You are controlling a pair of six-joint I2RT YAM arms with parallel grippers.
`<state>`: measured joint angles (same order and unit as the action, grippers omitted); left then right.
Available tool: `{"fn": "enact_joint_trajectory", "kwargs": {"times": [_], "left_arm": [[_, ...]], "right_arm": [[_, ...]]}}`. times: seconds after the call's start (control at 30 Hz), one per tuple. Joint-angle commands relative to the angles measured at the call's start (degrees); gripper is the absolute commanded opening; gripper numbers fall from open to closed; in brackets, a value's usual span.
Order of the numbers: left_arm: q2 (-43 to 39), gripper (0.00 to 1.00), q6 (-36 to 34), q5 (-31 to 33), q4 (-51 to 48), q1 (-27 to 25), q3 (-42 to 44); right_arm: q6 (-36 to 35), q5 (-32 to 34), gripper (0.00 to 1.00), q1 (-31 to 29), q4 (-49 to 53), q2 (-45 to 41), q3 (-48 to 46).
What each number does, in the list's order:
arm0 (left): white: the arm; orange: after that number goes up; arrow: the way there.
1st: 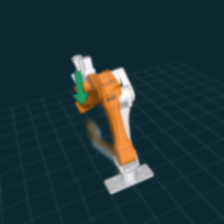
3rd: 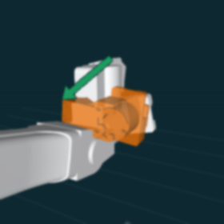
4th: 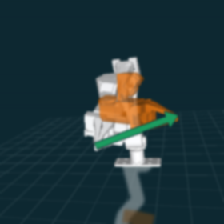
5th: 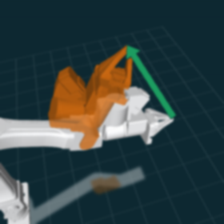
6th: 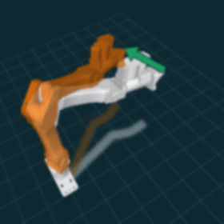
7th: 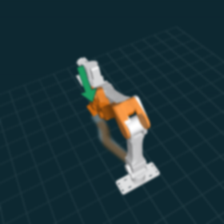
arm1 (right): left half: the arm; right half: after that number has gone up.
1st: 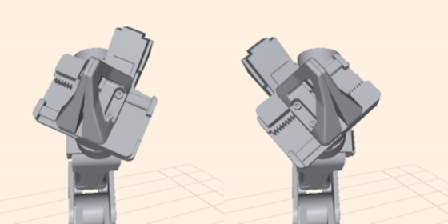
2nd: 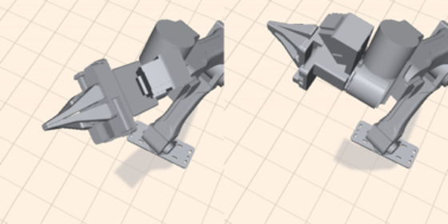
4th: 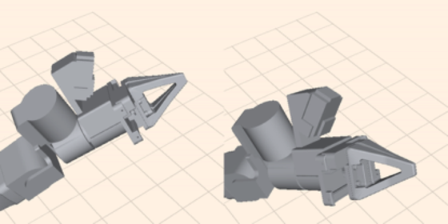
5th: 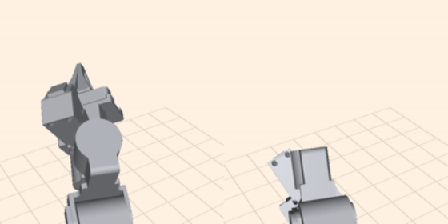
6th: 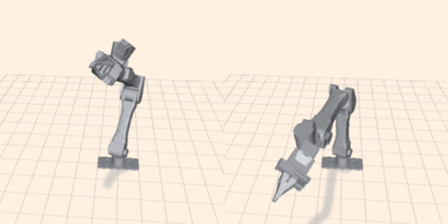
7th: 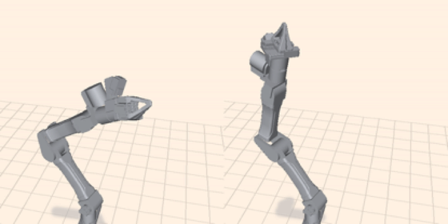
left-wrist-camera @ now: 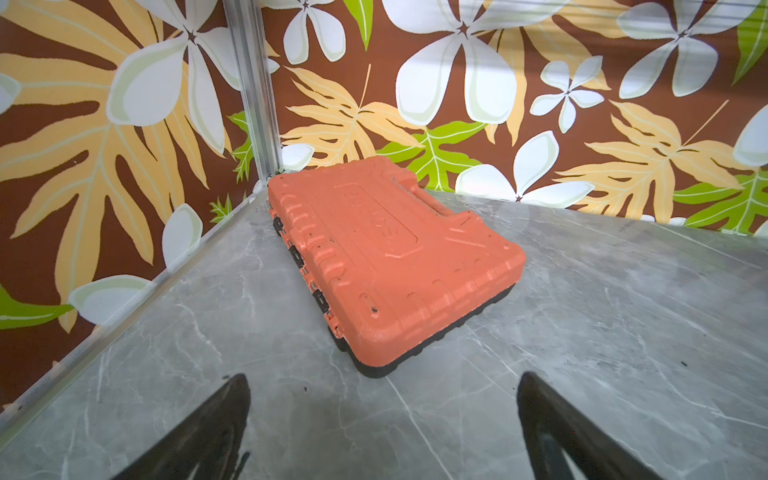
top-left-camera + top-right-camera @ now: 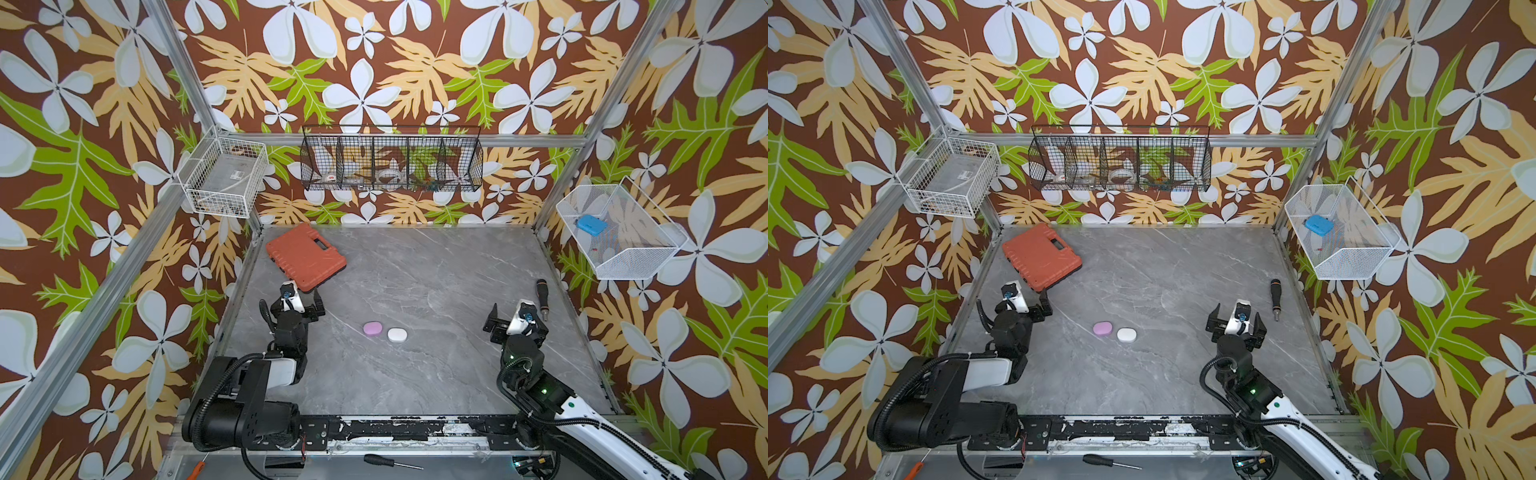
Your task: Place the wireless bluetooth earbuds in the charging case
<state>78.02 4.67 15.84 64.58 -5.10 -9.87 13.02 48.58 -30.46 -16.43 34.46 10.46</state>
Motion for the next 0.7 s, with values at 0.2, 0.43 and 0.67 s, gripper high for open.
{"fn": "enact_joint_trajectory", "kwargs": {"times": [0.2,0.43,0.67], "left_arm": [[0.21,1.00,-0.62,1.22,6.83,-1.02,1.17],[0.24,1.00,-0.71,1.25,6.84,-1.05,1.17],[0.22,1.00,-0.77,1.27,6.85,-1.05,1.18]], "right_arm": [[3.07,-21.85,1.00,26.21,-28.61,11.92,-6.10],[-3.08,-22.57,1.00,27.95,-42.03,27.21,-4.52],[-7.02,-24.85,0.99,28.36,-57.90,43.81,-4.95]]}}
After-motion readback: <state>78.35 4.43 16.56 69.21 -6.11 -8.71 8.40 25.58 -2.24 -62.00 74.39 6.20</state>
